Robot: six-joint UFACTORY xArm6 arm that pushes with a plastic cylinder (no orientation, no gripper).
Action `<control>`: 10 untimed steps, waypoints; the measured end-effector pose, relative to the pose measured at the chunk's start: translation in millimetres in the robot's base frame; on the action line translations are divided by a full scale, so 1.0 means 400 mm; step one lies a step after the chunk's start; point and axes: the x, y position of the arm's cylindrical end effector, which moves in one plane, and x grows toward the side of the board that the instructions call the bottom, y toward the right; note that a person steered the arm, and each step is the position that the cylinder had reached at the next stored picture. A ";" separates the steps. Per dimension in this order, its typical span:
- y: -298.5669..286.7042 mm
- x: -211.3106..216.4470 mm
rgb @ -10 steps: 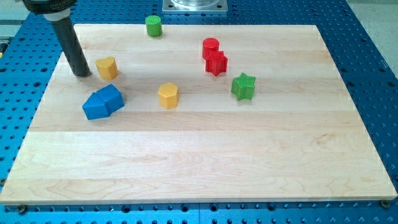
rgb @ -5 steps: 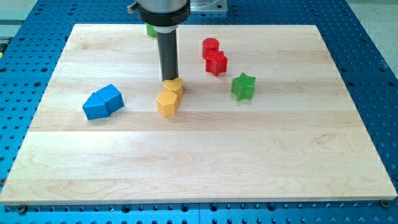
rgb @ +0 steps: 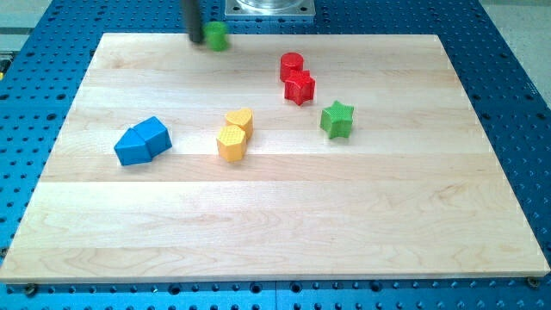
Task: Pair up all the blocks with their respective blocks
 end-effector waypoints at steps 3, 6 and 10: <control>0.637 0.208; 0.559 0.084; 0.407 0.375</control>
